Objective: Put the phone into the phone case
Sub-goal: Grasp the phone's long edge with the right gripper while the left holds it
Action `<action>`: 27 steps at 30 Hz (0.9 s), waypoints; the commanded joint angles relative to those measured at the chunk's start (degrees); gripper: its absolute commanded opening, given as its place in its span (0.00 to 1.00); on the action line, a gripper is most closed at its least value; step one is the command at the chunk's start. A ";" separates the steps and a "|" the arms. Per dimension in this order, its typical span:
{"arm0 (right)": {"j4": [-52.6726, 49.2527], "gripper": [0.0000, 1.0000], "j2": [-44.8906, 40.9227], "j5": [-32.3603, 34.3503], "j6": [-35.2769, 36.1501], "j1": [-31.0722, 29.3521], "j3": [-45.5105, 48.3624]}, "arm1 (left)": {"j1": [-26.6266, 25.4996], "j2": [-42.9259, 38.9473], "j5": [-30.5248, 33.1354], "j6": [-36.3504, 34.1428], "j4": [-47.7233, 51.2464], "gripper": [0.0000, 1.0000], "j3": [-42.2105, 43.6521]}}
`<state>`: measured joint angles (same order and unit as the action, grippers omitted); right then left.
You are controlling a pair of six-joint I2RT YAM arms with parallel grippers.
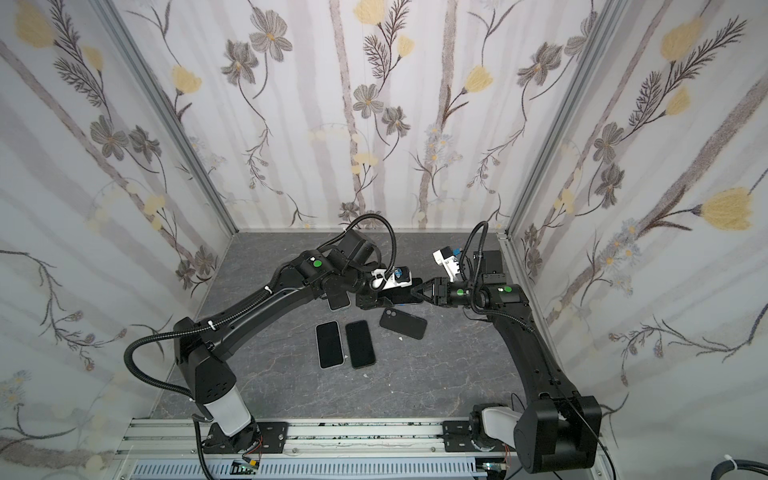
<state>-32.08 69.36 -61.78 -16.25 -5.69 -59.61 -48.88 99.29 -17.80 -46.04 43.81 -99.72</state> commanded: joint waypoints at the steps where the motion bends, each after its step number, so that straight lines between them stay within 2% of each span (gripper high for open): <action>1: 5.15 0.40 -2.04 -7.61 -3.79 -0.11 1.86 | -1.03 -1.66 -0.07 0.23 -3.28 0.40 1.21; 9: 14.63 0.24 -4.73 -11.57 -12.30 -0.11 5.45 | -3.32 -5.19 1.21 -0.33 -3.73 0.40 3.47; 19: 13.66 0.03 -6.43 -12.41 -13.02 -0.14 6.00 | -3.94 -6.59 3.46 -0.75 -3.91 0.42 3.10; 22: 13.33 0.00 -6.74 -12.17 -13.51 -0.16 5.68 | -3.94 -7.34 4.24 -0.85 -5.03 0.50 3.81; 27: 13.27 0.00 -7.15 -10.22 -14.59 0.43 4.28 | -3.94 -12.40 6.68 0.78 -14.74 0.82 10.57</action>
<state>-21.10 62.67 -70.30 -30.59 -5.69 -54.33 -52.93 89.38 -13.52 -46.04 36.93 -91.50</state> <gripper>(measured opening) 0.086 0.801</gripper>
